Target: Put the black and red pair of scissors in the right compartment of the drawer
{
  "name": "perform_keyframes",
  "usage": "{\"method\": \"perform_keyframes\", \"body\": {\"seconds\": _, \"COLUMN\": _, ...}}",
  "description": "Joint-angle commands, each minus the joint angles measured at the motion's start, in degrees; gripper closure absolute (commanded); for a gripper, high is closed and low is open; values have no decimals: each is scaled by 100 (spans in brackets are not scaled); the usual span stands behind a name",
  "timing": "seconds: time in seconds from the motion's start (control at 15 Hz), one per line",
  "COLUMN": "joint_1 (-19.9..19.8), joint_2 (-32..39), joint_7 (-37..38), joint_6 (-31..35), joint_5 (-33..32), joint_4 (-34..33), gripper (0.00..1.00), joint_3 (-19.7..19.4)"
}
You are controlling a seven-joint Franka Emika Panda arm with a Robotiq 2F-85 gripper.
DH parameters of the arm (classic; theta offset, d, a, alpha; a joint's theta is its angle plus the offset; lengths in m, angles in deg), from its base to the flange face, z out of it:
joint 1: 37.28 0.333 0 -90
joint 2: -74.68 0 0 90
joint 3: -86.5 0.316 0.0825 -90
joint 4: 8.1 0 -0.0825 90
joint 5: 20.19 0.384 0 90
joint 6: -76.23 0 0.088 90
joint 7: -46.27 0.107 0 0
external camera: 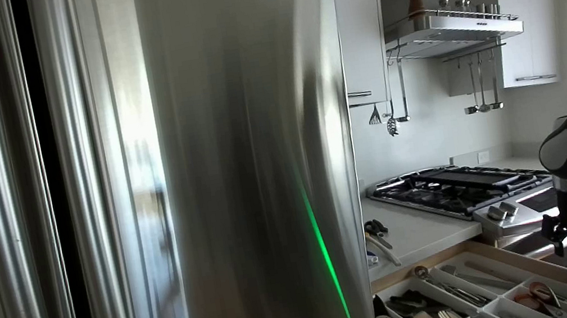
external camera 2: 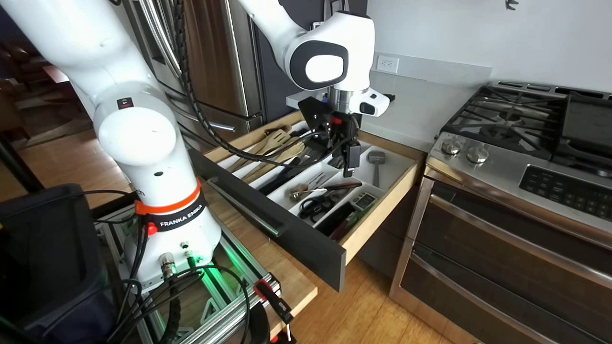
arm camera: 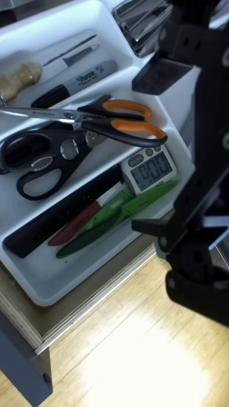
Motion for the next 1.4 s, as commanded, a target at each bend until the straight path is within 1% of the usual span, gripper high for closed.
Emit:
{"method": "perform_keyframes", "body": {"seconds": 0.0, "joint_1": -95, "joint_2": 27, "joint_7": -18, "joint_6": -9, "joint_5": 27, "joint_4": -12, "gripper": 0, "joint_3": 103}}
{"method": "perform_keyframes", "body": {"seconds": 0.2, "joint_1": -95, "joint_2": 27, "joint_7": -17, "joint_6": -9, "joint_5": 27, "joint_4": -34, "gripper": 0, "joint_3": 103}}
{"method": "perform_keyframes", "body": {"seconds": 0.27, "joint_1": -20, "joint_2": 257, "joint_7": -101, "joint_6": 101, "joint_5": 203, "joint_4": -128, "gripper": 0, "joint_3": 95}}
{"method": "perform_keyframes", "body": {"seconds": 0.53, "joint_1": 85, "joint_2": 833, "joint_7": -69, "joint_6": 475, "joint_5": 444, "joint_4": -301, "gripper": 0, "joint_3": 193}}
{"method": "perform_keyframes", "body": {"seconds": 0.73, "joint_1": 95, "joint_2": 1316, "joint_7": -4, "joint_6": 956, "joint_5": 643, "joint_4": -455, "gripper": 0, "joint_3": 272}}
{"method": "perform_keyframes", "body": {"seconds": 1.0, "joint_1": 95, "joint_2": 1903, "joint_7": 13, "joint_6": 1210, "joint_5": 934, "joint_4": -708, "gripper": 0, "joint_3": 371}}
{"method": "perform_keyframes", "body": {"seconds": 1.13, "joint_1": 81, "joint_2": 2149, "joint_7": -23, "joint_6": 1242, "joint_5": 1084, "joint_4": -845, "gripper": 3, "joint_3": 434}}
{"method": "perform_keyframes", "body": {"seconds": 1.2, "joint_1": 74, "joint_2": 2256, "joint_7": -21, "joint_6": 1258, "joint_5": 1136, "joint_4": -912, "gripper": 10, "joint_3": 462}}
{"method": "perform_keyframes", "body": {"seconds": 1.27, "joint_1": 69, "joint_2": 2345, "joint_7": -13, "joint_6": 1249, "joint_5": 1167, "joint_4": -974, "gripper": 12, "joint_3": 483}}
{"method": "perform_keyframes", "body": {"seconds": 1.33, "joint_1": 63, "joint_2": 2438, "joint_7": -19, "joint_6": 1267, "joint_5": 1204, "joint_4": -1034, "gripper": 18, "joint_3": 509}}
